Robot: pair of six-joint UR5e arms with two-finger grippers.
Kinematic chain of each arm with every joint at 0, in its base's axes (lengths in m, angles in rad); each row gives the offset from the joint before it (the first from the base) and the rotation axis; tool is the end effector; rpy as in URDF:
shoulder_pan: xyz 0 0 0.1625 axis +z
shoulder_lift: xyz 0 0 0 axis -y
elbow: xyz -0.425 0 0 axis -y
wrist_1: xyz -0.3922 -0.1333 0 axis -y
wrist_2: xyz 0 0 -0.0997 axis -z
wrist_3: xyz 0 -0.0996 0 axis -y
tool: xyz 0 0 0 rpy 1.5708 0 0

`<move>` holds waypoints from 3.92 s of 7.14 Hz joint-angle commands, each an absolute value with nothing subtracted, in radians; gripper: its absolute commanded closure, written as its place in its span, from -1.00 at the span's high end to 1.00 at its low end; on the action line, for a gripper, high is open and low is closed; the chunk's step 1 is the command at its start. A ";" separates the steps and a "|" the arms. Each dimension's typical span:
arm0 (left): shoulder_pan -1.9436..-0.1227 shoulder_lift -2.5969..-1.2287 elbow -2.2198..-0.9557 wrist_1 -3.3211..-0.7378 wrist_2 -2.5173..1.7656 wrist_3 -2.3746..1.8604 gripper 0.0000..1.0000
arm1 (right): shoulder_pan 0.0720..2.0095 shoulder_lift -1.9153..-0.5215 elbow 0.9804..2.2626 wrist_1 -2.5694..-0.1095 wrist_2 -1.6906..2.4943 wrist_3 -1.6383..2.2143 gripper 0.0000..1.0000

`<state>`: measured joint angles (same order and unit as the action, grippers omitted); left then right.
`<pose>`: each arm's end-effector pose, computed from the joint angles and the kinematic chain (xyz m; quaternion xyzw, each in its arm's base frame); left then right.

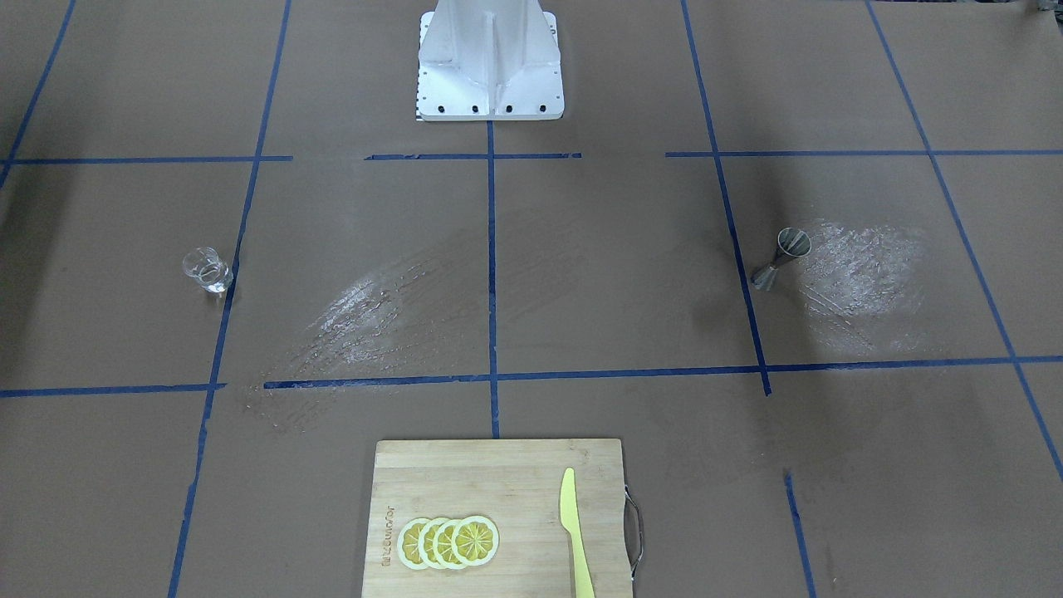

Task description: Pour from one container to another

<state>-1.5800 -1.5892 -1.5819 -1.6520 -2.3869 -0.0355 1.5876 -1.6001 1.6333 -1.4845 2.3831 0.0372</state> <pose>-0.0654 -0.5059 0.6327 0.0456 0.3968 0.0015 0.9168 0.0692 -0.4856 0.6304 0.0508 -0.3949 0.0012 0.9173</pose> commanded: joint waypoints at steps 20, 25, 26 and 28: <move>-0.201 -1.396 -1.981 -2.057 -0.774 -1.661 1.00 | 1.214 -1.719 2.284 -1.483 2.237 0.791 1.00; -0.204 -1.493 -1.844 -2.049 -0.684 -1.660 0.95 | 0.808 -1.792 2.453 -1.421 1.755 1.193 0.99; -0.204 -1.493 -1.833 -2.049 -0.670 -1.658 0.93 | 0.722 -1.814 2.453 -1.386 1.646 1.218 0.99; -0.215 -1.493 -1.833 -2.049 -0.669 -1.658 0.87 | 0.571 -1.879 2.451 -1.318 1.426 1.288 0.99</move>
